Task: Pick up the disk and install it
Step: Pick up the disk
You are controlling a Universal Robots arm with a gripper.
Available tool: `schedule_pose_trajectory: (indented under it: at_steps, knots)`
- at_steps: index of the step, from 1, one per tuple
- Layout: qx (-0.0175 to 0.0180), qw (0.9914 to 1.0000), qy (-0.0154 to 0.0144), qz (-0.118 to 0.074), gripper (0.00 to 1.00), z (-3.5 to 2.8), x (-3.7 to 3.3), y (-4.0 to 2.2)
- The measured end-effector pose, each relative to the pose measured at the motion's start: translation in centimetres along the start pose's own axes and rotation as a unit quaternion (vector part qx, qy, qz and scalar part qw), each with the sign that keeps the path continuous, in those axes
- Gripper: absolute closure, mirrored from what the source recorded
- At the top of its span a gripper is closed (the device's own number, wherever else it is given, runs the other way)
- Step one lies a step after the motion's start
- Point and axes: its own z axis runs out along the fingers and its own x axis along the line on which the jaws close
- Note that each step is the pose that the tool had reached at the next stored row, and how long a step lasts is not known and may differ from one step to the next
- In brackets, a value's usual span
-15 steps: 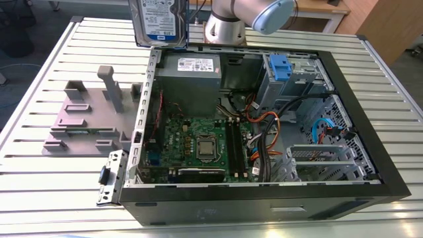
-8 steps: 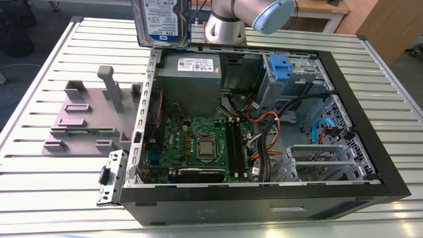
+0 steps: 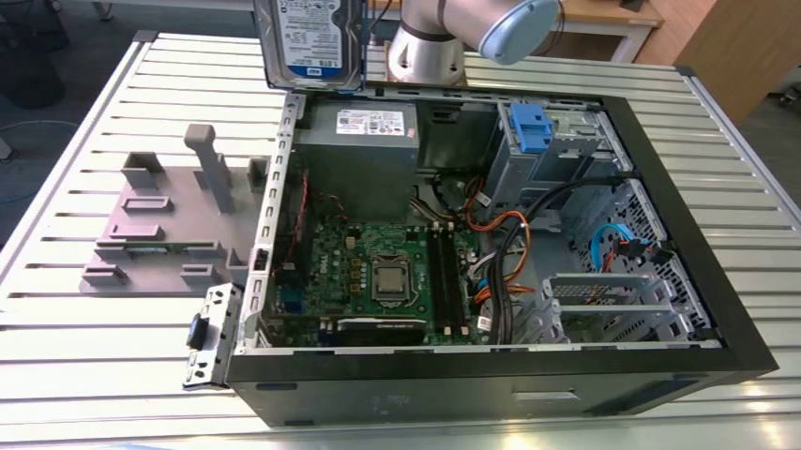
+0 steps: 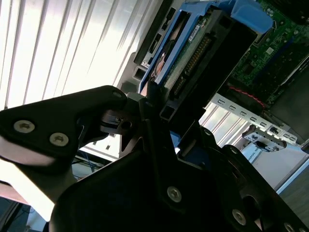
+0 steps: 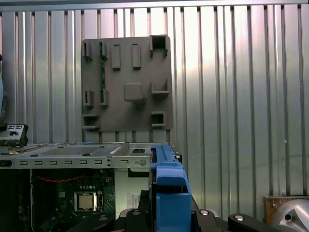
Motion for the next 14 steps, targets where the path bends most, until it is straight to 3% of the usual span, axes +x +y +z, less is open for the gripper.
schedule_pose_trajectory:
  at_steps: [14]
  knots:
    - [0.0, 1.0, 0.0, 0.0, 0.64, 0.0, -0.03, -0.87]
